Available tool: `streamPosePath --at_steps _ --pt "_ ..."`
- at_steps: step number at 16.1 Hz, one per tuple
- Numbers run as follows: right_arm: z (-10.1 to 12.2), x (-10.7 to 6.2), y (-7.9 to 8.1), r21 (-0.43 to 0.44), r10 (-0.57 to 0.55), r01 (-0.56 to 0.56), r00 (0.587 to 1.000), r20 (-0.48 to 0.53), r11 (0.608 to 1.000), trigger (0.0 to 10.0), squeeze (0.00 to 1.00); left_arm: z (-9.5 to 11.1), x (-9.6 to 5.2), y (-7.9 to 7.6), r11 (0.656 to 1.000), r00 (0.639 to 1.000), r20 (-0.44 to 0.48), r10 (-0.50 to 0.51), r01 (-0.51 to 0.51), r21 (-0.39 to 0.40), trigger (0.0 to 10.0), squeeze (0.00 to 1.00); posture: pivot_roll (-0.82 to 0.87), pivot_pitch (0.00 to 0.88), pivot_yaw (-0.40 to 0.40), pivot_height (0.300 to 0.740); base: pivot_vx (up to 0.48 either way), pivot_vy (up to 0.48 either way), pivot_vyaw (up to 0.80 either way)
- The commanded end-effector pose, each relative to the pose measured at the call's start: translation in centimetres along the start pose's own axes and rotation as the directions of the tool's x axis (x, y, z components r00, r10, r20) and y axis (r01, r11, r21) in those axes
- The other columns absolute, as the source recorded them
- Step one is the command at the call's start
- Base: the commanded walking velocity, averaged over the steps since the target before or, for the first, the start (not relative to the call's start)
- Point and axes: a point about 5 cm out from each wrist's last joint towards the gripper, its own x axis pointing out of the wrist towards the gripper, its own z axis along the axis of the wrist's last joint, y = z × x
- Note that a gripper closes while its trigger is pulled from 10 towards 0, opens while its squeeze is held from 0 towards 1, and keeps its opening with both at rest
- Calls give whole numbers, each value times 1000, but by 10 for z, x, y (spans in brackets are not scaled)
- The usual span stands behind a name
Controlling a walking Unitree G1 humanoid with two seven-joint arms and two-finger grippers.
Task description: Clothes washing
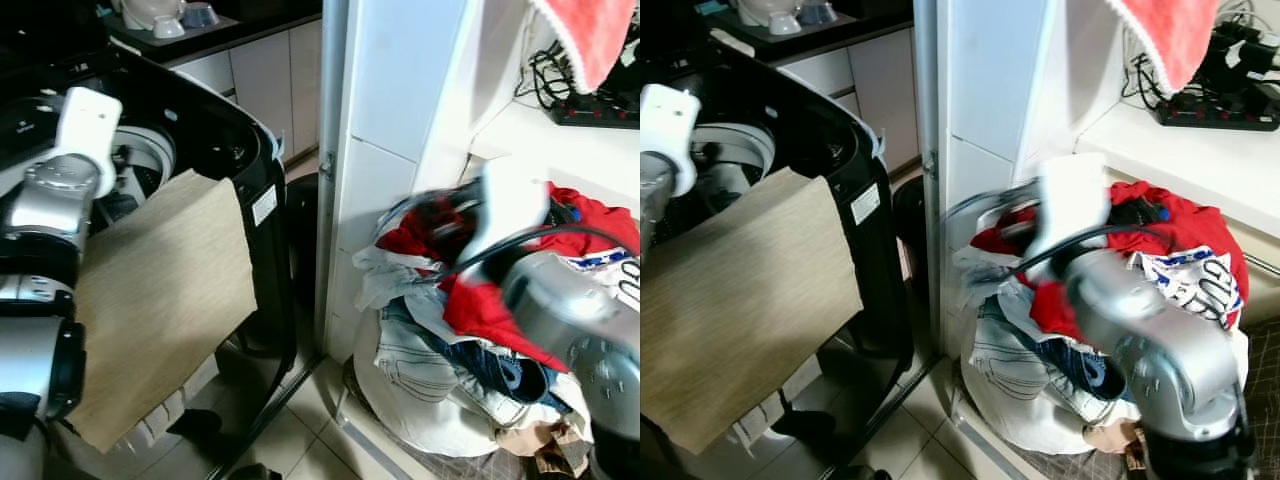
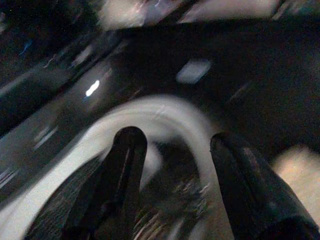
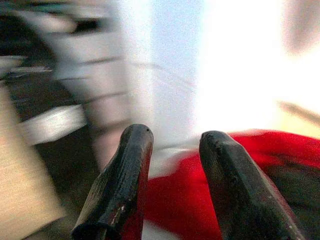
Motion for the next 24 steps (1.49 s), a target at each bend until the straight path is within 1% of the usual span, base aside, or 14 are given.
streamPosePath --at_steps 1,2,3,4,5,8,10,11,13,17,18,19,20,24 --pt "-1 0 -14 3 -122 122 993 -1 993 10000 565 20 -1 -10 997 988 143 -65 71 -40 10000 0 -169 0 34 740 0 0 0" --pt "-9 -4 -33 14 -276 276 961 -34 961 10000 1000 41 -10 -42 952 907 321 -272 303 -49 10000 0 -164 0 31 740 0 0 0" --pt "-12 -7 -40 24 -344 346 938 -48 938 10000 1000 48 -20 -61 899 829 387 -403 439 -4 10000 0 -164 0 32 740 0 0 0" --pt "-16 -12 -49 26 -429 431 901 -71 902 10000 1000 55 -41 -90 781 673 454 -584 618 89 10000 0 -167 0 32 740 0 0 0" --pt "-17 -15 -53 12 -475 477 876 -79 879 10000 1000 57 -53 -104 710 588 476 -654 695 116 10000 0 -168 0 32 740 0 0 0" --pt "-22 -17 -54 2 -475 477 874 -100 879 10000 1000 55 -74 -128 571 438 482 -759 803 169 10000 0 -175 0 38 740 0 0 0" --pt "-21 -11 -55 39 -384 390 917 -104 920 10000 1000 55 -92 -140 464 332 472 -817 864 196 10000 0 -179 0 40 740 0 0 0" --pt "-21 -10 -55 44 -363 369 926 -102 929 10000 1000 56 -94 -141 451 320 470 -823 871 197 10000 0 -179 0 40 740 0 0 0" --pt "-25 -4 -56 1 -272 275 952 -141 961 10000 1000 55 -107 -155 375 249 456 -854 903 209 10000 0 -177 0 38 740 0 0 0" --pt "-39 2 -52 -10 -212 214 958 -193 977 10000 1000 52 -119 -163 318 206 438 -875 927 198 10000 0 -164 0 27 740 0 0 0" --pt "-41 3 -51 -8 -197 199 960 -199 980 10000 616 51 -121 -164 309 200 433 -879 930 197 10000 0 -164 0 27 740 0 0 0" --pt "-42 4 -49 -8 -158 160 968 -193 987 10000 125 50 -123 -165 294 188 428 -884 936 195 10000 0 -162 0 27 740 0 0 0" --pt "-41 5 -44 -21 -94 92 982 -164 996 9882 0 49 -128 -167 271 170 423 -890 943 191 10000 0 -159 0 28 740 0 0 0" --pt "-34 10 -37 -46 -29 25 995 -94 999 10000 0 48 -132 -171 247 154 411 -898 951 185 10000 0 -166 0 40 740 0 0 0"
